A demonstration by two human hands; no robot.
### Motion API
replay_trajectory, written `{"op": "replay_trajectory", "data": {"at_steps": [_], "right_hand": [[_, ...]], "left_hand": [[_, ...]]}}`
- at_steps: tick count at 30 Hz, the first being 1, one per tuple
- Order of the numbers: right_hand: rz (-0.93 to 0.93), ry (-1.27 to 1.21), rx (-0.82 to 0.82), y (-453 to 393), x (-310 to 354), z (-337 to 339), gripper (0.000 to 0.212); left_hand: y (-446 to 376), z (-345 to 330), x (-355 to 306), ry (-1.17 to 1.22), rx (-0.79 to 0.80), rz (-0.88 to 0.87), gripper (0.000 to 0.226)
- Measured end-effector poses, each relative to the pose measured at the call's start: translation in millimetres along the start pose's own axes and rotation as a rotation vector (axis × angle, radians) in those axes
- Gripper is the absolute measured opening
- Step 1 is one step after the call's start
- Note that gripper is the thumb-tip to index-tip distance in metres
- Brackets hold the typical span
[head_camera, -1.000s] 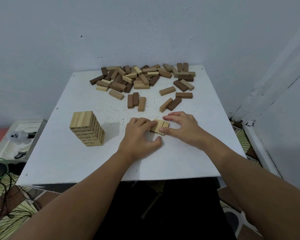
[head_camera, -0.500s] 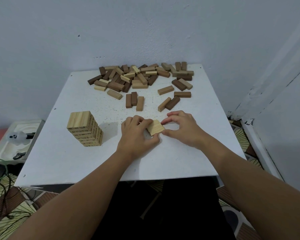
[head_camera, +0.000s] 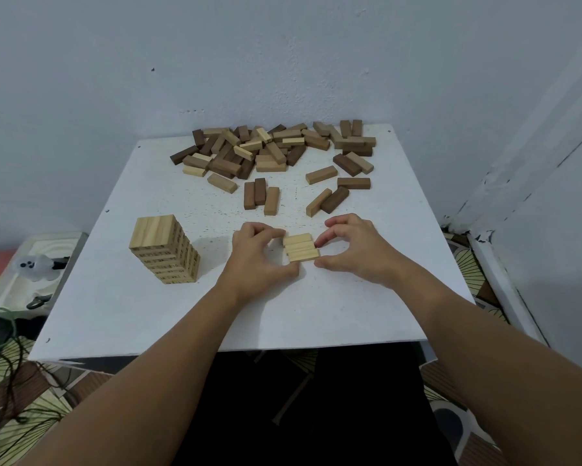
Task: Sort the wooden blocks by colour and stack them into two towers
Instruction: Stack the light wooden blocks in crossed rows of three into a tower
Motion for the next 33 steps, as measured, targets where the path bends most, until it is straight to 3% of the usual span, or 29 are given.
{"op": "replay_trajectory", "data": {"at_steps": [9,16,22,26,31,33], "right_hand": [[-0.001,-0.017,-0.008,-0.1,-0.1,-0.5,0.026],[-0.001,0.008,-0.028,-0.8,0.1,0.7,0.023],[-0.01,0.0,-0.03,-1.6,-3.4,-1.0,0.018],[-0.003,0.025,-0.04,-1.4,-0.3,1.9,0.032],[0.01,0.025,-0.017,-0.4,1.3,0.9,0.071],[-0.003,0.074,0.011,-2.4,2.0,-1.0,0.078]], "left_hand": [[-4.6,0.7,2.4,0.045,0.016,0.002,0.059],[-2.9,1.9,-1.2,0.052,0.052,0.016,0.075],[-4.1,2.3,0.4,0.042,0.047,0.004,0.066],[-4.2,1.8,-2.1,0.038,0.053,0.006,0.062],[-7.1,2.2,1.4,0.061,0.069,-0.01,0.062],[-9.3,2.0,3.3,0.066,0.086,-0.005,0.063]]}}
Point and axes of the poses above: each hand's wrist, its own y-axis away from the middle knuckle, its own z-axis out of the back of the hand, x = y × z, the point moved 8 cm from there along -y, towards the middle knuckle, and after that the axes turned 3 degrees about z, right-handed, at the moved point
